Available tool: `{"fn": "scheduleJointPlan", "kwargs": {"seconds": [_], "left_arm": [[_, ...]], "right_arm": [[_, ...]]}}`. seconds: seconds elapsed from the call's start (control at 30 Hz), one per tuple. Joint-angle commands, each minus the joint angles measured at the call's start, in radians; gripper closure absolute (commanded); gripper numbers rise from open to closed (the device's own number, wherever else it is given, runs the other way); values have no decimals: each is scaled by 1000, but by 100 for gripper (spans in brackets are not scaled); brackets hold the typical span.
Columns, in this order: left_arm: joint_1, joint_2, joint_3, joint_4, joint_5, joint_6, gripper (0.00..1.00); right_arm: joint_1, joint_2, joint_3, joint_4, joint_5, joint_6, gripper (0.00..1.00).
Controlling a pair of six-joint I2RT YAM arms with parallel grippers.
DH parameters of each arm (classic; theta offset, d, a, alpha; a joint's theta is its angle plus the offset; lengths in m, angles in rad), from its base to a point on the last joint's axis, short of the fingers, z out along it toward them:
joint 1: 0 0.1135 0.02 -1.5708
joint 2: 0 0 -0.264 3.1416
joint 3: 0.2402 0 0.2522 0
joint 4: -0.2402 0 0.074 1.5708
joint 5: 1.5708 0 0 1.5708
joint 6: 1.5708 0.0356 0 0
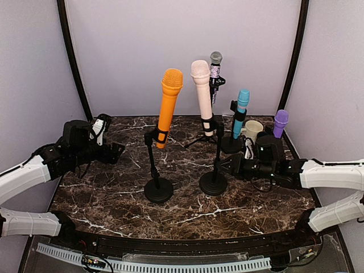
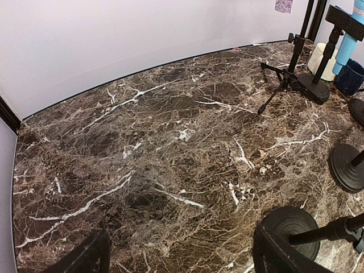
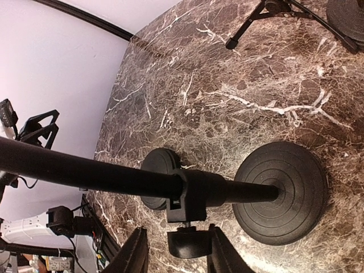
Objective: Remove the microphone from the stand
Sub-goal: Unscrew the knob on the stand of the microphone stand.
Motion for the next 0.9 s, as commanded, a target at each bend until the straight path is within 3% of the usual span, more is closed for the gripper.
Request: {"fn": "scheduleJointPlan", "kwargs": {"seconds": [0.0, 0.2, 0.53, 0.87], "left_arm": [[8, -14, 6, 6, 1, -1, 11], [8, -14, 6, 6, -1, -1, 11], [8, -15, 7, 6, -1, 0, 12], [8, -14, 6, 6, -4, 0, 11]], "right_arm": [[-7, 17, -12, 65, -37, 18, 69], [-7, 11, -18, 58, -30, 20, 77], [-9, 22, -13, 33, -7, -18, 100], [-4, 8, 39, -107, 63, -141, 100]]}}
